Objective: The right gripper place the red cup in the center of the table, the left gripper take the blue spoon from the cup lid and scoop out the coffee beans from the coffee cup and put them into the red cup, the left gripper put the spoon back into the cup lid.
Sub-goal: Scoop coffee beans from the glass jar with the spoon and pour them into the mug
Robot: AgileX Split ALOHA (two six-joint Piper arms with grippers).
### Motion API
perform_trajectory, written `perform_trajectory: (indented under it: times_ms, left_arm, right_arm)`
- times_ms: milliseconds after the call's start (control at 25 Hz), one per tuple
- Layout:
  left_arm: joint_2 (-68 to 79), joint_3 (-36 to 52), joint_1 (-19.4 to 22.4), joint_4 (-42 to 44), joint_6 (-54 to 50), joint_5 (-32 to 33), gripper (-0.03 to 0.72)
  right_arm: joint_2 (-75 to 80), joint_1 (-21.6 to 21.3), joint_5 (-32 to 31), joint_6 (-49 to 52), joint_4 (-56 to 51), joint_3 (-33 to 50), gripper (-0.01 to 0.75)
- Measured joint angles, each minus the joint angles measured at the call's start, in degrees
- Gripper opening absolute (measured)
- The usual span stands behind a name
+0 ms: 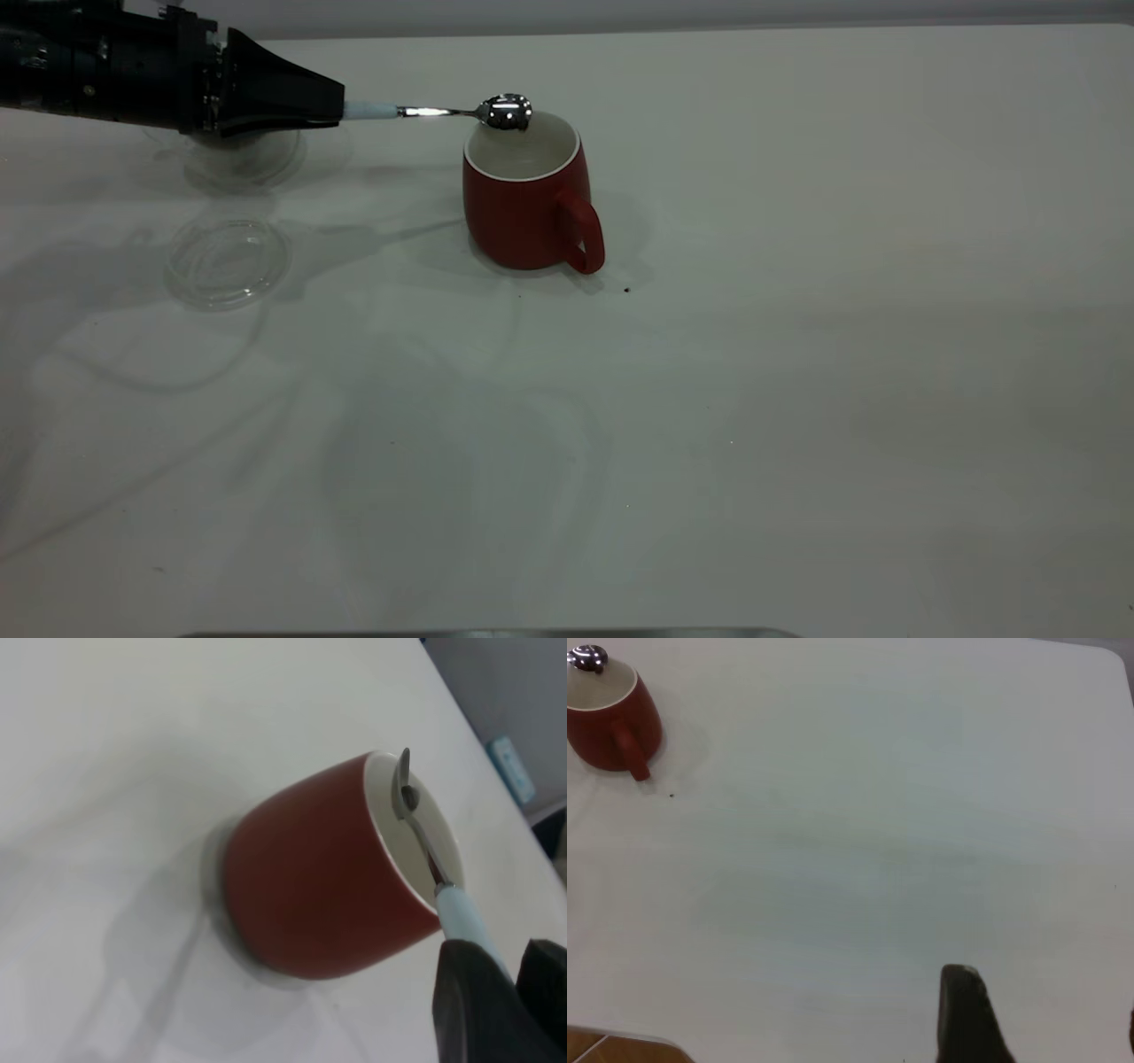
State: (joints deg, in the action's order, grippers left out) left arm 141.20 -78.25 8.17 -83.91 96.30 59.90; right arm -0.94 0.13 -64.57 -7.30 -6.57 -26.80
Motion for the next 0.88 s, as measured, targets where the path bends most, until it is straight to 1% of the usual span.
perform_trajectory:
  times_ms: [240, 440, 640, 880]
  left_arm:
    - [0.0, 0.0, 0.0, -0.1, 5.6, -0.8, 0.126]
    - [-0.2, 0.0, 0.0, -0.1, 7.2, -1.3, 0.126]
    - [-0.4, 0.0, 0.0, -0.1, 7.2, -1.5, 0.126]
    - [-0.5, 0.0, 0.0, -0.2, 3.0, 1.3, 0.126]
  right_arm:
    - [0.0, 0.0, 0.0, 0.0, 0.0, 0.0, 0.466]
    - [0.0, 0.0, 0.0, 0.0, 0.0, 0.0, 0.466]
    - [0.0, 0.0, 0.0, 0.0, 0.0, 0.0, 0.466]
    - [0.0, 0.0, 0.0, 0.0, 0.0, 0.0, 0.466]
